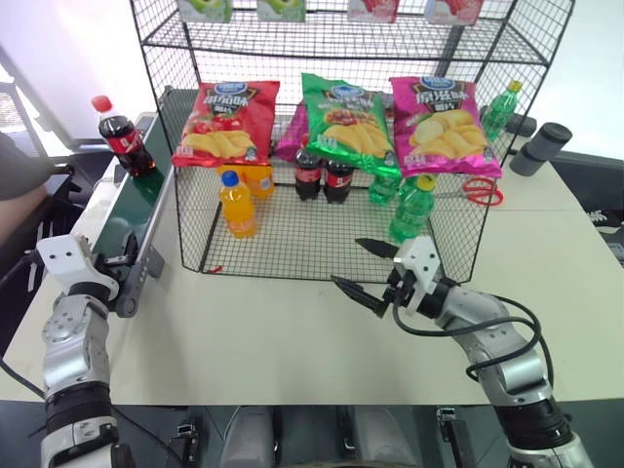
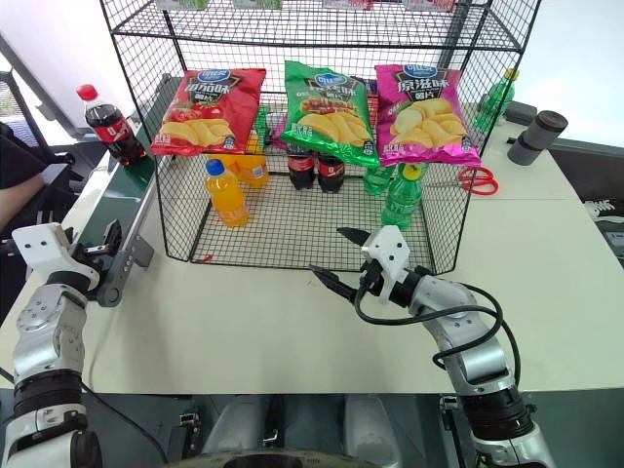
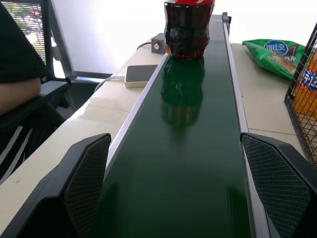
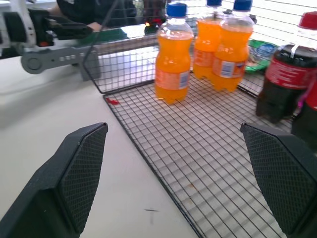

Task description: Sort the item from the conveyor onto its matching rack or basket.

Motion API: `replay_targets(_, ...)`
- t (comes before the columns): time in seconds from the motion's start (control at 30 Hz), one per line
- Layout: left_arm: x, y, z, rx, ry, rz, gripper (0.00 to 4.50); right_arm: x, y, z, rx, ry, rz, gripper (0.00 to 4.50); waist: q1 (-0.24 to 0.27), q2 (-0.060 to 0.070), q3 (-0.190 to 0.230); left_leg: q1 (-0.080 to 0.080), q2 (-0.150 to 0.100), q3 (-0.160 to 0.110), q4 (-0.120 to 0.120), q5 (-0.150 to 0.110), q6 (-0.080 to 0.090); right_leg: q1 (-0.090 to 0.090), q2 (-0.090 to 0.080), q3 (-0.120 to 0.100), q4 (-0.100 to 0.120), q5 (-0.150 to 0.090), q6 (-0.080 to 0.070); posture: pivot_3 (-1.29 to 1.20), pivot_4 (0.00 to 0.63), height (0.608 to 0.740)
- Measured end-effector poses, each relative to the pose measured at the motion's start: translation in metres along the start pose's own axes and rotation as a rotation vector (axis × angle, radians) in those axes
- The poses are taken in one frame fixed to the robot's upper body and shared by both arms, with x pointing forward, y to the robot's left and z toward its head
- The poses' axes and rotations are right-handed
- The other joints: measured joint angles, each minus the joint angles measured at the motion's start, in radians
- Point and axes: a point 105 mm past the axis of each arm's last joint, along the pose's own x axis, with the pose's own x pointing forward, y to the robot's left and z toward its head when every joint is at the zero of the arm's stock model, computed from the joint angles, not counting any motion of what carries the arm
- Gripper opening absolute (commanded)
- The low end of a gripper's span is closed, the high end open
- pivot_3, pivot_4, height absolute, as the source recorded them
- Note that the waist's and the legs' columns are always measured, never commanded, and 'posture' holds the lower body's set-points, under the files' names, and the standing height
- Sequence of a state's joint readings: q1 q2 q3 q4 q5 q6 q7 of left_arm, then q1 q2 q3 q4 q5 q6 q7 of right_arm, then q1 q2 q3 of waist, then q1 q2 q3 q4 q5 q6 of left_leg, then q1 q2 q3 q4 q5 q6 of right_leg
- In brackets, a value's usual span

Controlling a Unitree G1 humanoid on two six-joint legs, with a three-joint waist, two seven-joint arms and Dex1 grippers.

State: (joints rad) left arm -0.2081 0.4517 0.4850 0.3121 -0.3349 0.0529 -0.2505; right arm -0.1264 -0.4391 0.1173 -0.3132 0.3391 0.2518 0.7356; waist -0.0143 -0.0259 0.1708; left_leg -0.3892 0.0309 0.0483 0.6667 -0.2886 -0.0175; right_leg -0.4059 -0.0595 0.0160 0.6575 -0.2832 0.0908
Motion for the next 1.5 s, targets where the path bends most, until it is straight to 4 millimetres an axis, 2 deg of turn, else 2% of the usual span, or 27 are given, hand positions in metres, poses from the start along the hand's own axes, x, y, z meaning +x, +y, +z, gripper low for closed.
replay_targets(0.17, 0.000, 0.001, -0.001, -0.001, 0.002, 0.007, 4.50, 0.008, 0.012, 0.005, 0.000, -0.023, 0.055, 4.47, 0.000, 0.000, 0.000, 0.000, 0.000, 0.000, 0.000, 0.000, 0.000, 0.000, 0.000, 0.000, 0.000, 0.000, 0.000, 0.00, 0.150, 0.740)
replay_targets(0.37, 0.000, 0.002, 0.000, -0.001, 0.001, 0.015, 4.50, 0.012, 0.016, 0.013, 0.001, -0.057, 0.077, 4.47, 0.000, 0.000, 0.000, 0.000, 0.000, 0.000, 0.000, 0.000, 0.000, 0.000, 0.000, 0.000, 0.000, 0.000, 0.000, 0.00, 0.150, 0.740)
replay_targets(1.07, -0.001, 0.004, 0.002, 0.000, -0.021, 0.023, 4.50, 0.016, 0.023, 0.010, 0.009, -0.052, 0.106, 4.47, 0.000, 0.000, 0.000, -0.001, 0.000, 0.000, -0.001, 0.000, 0.000, 0.000, -0.002, 0.000, -0.002, 0.000, 0.000, 0.00, 0.150, 0.740)
replay_targets(1.43, -0.002, 0.011, 0.008, -0.002, -0.049, 0.061, 4.50, 0.019, 0.028, 0.010, 0.018, -0.054, 0.124, 4.47, 0.000, 0.000, 0.000, -0.001, 0.000, -0.001, -0.002, 0.000, 0.000, -0.001, -0.003, 0.000, -0.003, 0.000, -0.001, 0.00, 0.150, 0.740)
replay_targets(1.5, -0.003, 0.014, 0.009, -0.004, -0.053, 0.070, 3.94, 0.019, 0.028, 0.010, 0.018, -0.054, 0.124, 4.50, 0.000, 0.000, 0.000, -0.001, 0.000, -0.001, -0.002, 0.000, 0.000, -0.001, -0.003, 0.000, -0.003, 0.000, -0.001, 0.00, 0.150, 0.740)
